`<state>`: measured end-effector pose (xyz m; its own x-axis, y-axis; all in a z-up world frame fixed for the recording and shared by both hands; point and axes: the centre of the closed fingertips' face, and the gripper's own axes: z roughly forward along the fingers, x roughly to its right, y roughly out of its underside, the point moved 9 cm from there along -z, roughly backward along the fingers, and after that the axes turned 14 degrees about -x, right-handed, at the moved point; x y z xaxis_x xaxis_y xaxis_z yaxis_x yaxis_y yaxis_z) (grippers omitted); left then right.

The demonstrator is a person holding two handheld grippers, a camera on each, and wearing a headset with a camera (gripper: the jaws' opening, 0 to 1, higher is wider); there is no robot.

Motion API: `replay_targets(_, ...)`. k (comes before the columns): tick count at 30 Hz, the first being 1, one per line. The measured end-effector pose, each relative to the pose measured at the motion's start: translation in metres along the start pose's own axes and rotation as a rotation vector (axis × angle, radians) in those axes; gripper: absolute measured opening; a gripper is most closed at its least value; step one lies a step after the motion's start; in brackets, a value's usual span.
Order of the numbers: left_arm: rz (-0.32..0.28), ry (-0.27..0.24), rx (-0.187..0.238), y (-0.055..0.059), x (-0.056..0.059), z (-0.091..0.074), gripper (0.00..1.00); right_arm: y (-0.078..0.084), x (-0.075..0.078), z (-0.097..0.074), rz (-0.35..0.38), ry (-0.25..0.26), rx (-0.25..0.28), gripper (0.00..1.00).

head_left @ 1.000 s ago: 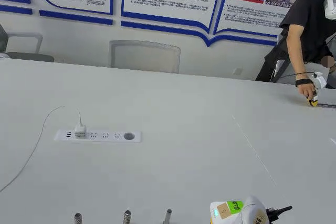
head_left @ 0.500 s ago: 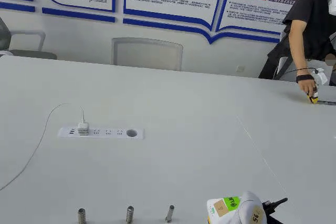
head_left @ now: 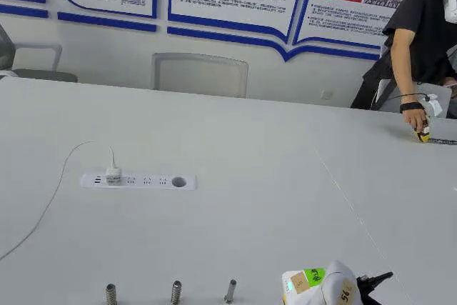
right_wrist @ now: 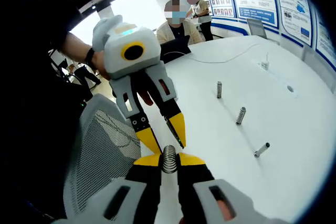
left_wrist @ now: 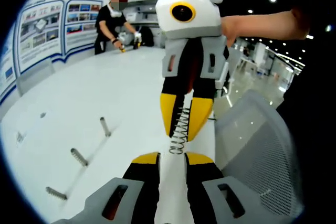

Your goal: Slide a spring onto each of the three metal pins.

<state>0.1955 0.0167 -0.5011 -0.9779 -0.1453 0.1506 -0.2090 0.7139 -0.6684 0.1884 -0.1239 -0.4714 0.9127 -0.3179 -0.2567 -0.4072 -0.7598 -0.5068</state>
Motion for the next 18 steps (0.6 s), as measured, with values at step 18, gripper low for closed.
replay_targets(18, -0.063, -0.063, -0.039, 0.023, -0.007, -0.003, 0.2, 0.025, 0.023, -0.004, 0.145, 0.105, -0.058, 0.12)
